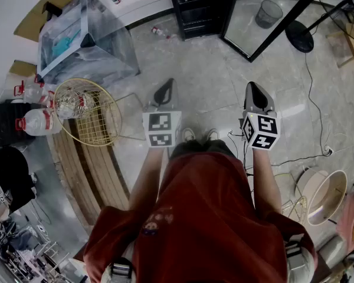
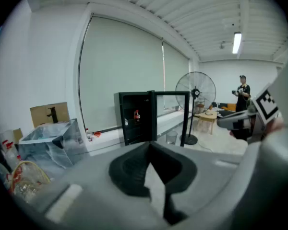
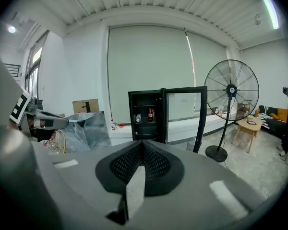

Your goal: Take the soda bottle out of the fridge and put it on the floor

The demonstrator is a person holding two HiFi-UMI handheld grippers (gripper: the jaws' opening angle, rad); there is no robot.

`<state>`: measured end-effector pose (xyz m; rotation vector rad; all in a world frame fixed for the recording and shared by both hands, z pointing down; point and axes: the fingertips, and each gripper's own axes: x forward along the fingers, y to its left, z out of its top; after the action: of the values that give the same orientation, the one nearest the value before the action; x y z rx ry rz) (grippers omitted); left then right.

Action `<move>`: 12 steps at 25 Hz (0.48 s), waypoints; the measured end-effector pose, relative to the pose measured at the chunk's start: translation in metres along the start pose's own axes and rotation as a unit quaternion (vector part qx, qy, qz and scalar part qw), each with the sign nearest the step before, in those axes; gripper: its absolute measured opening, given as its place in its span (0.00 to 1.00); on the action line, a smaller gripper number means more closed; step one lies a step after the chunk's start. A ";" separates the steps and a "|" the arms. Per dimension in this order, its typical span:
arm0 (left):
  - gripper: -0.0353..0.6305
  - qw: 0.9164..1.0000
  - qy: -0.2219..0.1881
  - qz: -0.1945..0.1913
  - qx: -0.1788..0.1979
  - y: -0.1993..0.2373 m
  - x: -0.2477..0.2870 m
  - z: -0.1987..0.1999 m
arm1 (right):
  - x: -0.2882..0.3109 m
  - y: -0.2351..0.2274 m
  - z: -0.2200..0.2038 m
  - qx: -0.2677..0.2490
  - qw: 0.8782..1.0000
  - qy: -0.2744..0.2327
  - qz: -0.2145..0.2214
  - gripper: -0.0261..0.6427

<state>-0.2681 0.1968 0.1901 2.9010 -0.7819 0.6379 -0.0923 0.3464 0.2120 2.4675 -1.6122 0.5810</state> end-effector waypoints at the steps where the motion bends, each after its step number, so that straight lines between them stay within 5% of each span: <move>1: 0.05 1.000 0.001 0.000 -0.003 0.004 -0.004 -0.001 | 0.000 0.005 -0.002 0.000 1.000 0.003 0.002 0.04; 12: 0.05 1.000 0.000 -0.006 -0.024 0.040 -0.030 -0.015 | 0.000 0.053 -0.002 -0.007 1.000 0.008 0.004 0.04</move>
<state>-0.3170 0.1787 0.1899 2.8609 -0.7696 0.6085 -0.1410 0.3247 0.2093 2.4411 -1.6157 0.5859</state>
